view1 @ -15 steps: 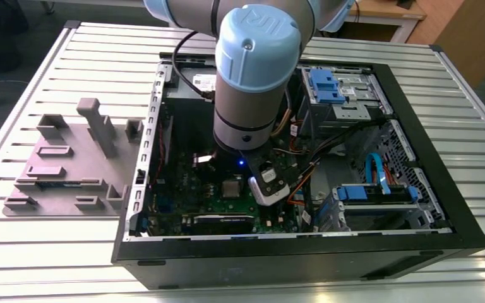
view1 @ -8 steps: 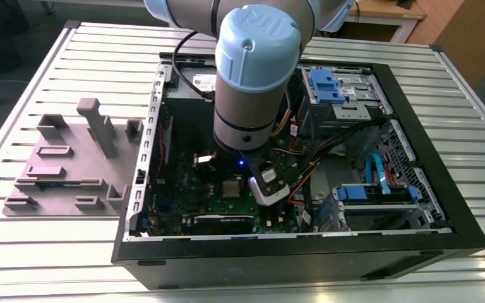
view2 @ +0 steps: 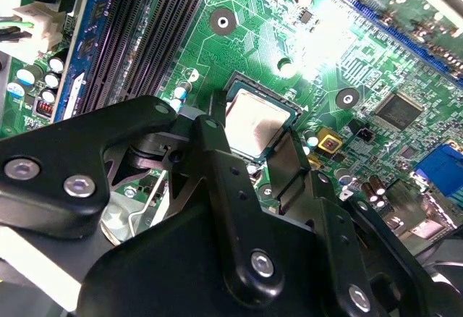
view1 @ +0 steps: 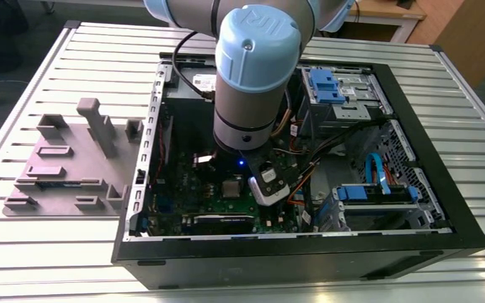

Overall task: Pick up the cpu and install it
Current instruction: 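Place the cpu into insertion slot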

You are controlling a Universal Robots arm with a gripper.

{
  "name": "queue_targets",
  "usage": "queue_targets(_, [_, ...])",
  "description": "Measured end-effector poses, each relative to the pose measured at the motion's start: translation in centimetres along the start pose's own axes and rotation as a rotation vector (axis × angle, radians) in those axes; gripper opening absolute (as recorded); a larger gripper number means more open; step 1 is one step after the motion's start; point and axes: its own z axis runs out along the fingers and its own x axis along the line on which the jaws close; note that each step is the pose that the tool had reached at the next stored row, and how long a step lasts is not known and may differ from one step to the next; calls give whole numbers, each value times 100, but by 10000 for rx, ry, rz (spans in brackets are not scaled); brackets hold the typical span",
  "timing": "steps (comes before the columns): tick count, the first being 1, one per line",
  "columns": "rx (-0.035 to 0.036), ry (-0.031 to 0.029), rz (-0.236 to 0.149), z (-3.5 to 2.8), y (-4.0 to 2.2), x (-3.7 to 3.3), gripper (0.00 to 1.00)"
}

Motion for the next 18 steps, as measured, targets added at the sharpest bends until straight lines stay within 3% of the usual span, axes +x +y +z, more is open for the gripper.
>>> queue_targets(18, [-1,0,0,-24,1,1,47])
